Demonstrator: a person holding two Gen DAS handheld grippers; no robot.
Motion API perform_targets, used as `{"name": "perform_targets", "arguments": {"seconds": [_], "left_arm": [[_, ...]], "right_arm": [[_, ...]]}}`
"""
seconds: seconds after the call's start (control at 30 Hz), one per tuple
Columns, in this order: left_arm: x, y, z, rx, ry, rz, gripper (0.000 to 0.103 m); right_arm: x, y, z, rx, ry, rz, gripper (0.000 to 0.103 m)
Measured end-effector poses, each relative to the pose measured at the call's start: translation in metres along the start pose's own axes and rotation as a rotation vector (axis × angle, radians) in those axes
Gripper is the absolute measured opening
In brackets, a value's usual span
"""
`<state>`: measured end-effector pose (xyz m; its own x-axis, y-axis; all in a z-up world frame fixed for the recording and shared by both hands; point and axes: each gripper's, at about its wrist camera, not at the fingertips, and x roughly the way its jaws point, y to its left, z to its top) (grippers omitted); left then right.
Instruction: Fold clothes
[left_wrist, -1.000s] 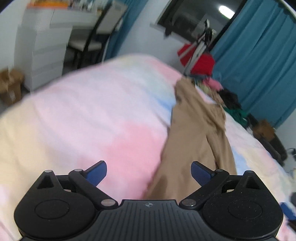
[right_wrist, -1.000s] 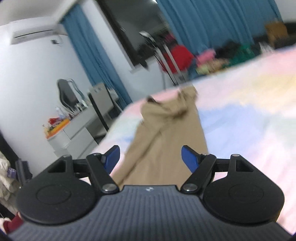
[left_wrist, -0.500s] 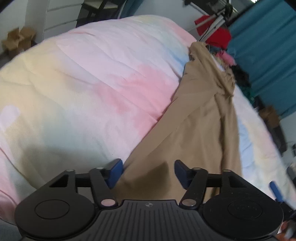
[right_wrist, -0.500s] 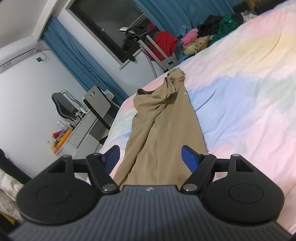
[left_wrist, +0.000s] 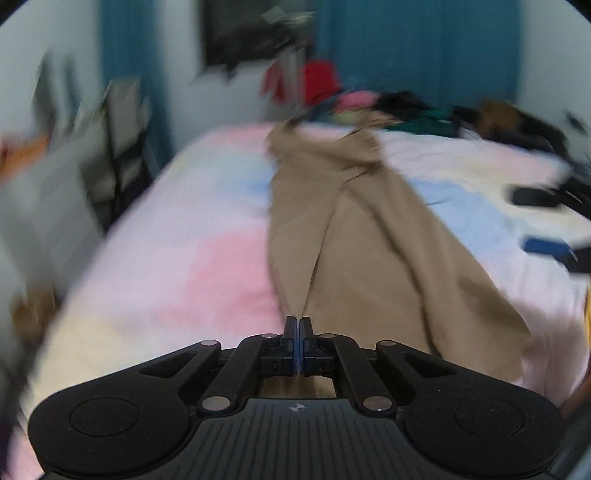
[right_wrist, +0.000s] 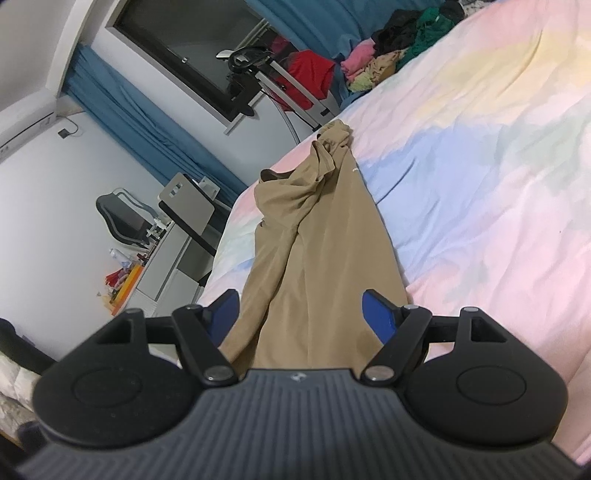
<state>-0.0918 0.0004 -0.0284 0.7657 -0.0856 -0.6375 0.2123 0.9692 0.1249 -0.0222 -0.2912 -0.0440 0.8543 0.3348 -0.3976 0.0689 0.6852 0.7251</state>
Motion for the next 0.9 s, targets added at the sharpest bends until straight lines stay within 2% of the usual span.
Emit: {"name": "perform_targets", "arguments": {"seconds": [0.03, 0.1, 0.23, 0.37, 0.47, 0.53, 0.6, 0.73, 0.83, 0.9], "left_arm": [[-0.005, -0.011, 0.003, 0.056, -0.021, -0.006, 0.0], [-0.01, -0.029, 0.005, 0.114, -0.026, -0.067, 0.0], [-0.009, -0.055, 0.002, 0.176, -0.021, -0.143, 0.0], [-0.002, -0.049, 0.0, 0.125, -0.02, -0.172, 0.0], [0.002, -0.034, 0.001, 0.071, -0.021, -0.196, 0.0], [0.003, -0.025, 0.003, 0.03, -0.015, -0.217, 0.0], [0.005, -0.02, 0.005, -0.012, -0.004, -0.242, 0.0], [0.011, -0.026, 0.008, -0.06, -0.005, -0.294, 0.0], [0.026, -0.04, 0.003, -0.044, 0.041, -0.354, 0.001], [0.043, -0.049, -0.003, -0.03, 0.112, -0.397, 0.001]], "right_arm": [[0.001, 0.0, 0.0, 0.005, 0.003, -0.001, 0.076], [0.002, -0.001, 0.0, 0.01, 0.009, -0.001, 0.076], [0.005, -0.003, 0.0, 0.018, 0.022, 0.004, 0.076], [0.022, -0.009, -0.001, 0.077, 0.058, 0.077, 0.076], [0.064, -0.004, -0.002, 0.143, 0.168, 0.17, 0.075], [0.085, 0.007, -0.005, 0.134, 0.225, 0.193, 0.06], [0.086, 0.022, -0.005, 0.052, 0.2, 0.147, 0.059], [0.06, 0.027, 0.0, -0.055, 0.113, 0.109, 0.059], [0.041, 0.014, 0.006, -0.059, 0.083, 0.03, 0.059], [0.031, 0.004, 0.009, -0.056, 0.073, -0.014, 0.059]]}}
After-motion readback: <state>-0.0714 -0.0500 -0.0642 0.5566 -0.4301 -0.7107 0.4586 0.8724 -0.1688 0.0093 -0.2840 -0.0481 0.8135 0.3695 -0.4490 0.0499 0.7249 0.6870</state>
